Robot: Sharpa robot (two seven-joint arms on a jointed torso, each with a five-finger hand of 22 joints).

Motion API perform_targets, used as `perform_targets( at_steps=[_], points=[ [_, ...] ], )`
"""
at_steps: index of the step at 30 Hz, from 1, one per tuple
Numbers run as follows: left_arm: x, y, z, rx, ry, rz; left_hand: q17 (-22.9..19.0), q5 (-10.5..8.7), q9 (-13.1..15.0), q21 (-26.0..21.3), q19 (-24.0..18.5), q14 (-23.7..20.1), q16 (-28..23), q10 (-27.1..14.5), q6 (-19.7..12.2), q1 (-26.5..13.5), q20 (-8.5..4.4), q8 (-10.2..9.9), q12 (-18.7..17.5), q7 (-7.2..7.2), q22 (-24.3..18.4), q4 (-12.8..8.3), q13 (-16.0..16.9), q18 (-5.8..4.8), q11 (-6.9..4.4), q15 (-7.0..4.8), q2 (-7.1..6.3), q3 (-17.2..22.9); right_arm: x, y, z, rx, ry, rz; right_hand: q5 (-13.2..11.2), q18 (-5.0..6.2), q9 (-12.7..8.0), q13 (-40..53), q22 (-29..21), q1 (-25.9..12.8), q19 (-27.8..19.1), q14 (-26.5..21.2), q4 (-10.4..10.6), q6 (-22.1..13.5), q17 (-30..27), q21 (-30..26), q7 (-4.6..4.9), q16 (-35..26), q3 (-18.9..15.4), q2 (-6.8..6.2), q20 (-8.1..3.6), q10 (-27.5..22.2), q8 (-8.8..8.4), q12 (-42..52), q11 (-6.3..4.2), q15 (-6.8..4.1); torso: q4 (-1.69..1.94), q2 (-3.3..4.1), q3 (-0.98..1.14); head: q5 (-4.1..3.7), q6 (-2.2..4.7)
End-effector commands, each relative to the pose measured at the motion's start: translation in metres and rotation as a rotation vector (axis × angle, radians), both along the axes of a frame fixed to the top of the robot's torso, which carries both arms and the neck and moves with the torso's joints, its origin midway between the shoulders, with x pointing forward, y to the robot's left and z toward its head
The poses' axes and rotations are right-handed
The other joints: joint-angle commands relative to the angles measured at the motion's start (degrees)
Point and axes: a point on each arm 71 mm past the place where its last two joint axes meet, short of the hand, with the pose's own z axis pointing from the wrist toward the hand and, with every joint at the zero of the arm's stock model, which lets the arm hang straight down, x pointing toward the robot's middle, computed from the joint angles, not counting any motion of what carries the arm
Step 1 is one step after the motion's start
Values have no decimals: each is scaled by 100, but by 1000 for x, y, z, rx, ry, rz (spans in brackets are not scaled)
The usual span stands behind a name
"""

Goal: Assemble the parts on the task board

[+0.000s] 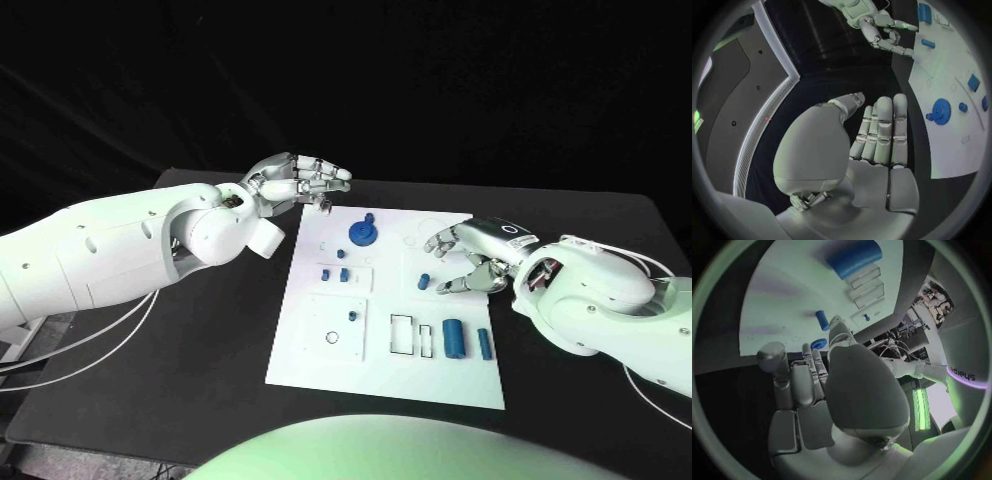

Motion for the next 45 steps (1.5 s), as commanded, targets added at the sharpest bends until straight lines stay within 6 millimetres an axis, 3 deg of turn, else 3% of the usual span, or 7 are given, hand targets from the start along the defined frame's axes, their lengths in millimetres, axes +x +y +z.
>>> perform_targets(
  at_steps=[1,5,8,17,37,45],
  points=[
    [-1,-2,0,-12,-1,-24,-2,27,1,-25,15,-3,11,-42,-57,-50,15,-14,38,46,-6,-9,6,81,-9,30,9,-20,-1,2,-6,-26,31,17,-6,62,7,-6,76,40,96,90,-17,51,102,114,34,73,36,68,-8,83,43,86,-24,2,6,10,-9,-3,3],
    [-1,-3,0,-12,0,-27,-2,27,1,-25,15,-3,11,-42,-57,-50,15,-14,38,46,-6,-9,6,81,-9,30,9,-20,0,6,-11,-15,35,20,-10,32,21,-7,180,83,195,132,-32,154,243,264,98,171,140,185,-41,240,91,239,-74,-35,1,8,-18,3,0],
    [-2,-3,0,-13,1,-29,-2,27,1,-25,15,-3,11,-42,-57,-50,15,-14,38,46,-6,-9,6,81,-9,30,9,-20,1,8,-13,-2,37,19,-125,-9,32,-39,323,173,310,166,-52,346,376,458,211,271,343,391,-90,495,164,391,-133,-85,5,9,-21,7,-4],
    [-2,-4,0,-14,2,-32,-2,27,1,-25,15,-3,11,-42,-57,-50,15,-14,38,46,-6,-9,6,81,-9,30,9,-20,4,15,-20,11,54,27,-153,-48,-12,-106,483,154,403,185,-34,683,474,643,215,373,735,571,-111,973,218,351,-147,-100,5,7,-18,18,-19],
    [-2,-3,0,-12,4,-30,2,26,5,-25,24,9,28,-53,-62,-61,18,-2,58,48,-9,-5,12,82,-9,31,23,-22,3,20,-31,-13,94,38,-152,-62,-68,-109,569,32,430,185,-37,1018,489,716,210,420,1118,511,-121,1225,253,155,-165,-112,-4,12,-15,29,-52],
    [-2,-3,0,-11,6,-31,2,26,5,-25,24,9,28,-53,-62,-61,18,-2,58,48,-9,-5,12,82,-9,31,23,-22,4,21,-35,-33,96,41,-142,-64,-106,-107,605,119,431,181,-50,1136,483,729,178,439,1558,493,-142,1347,256,37,-195,-139,1,9,-8,27,-60]
  ],
)
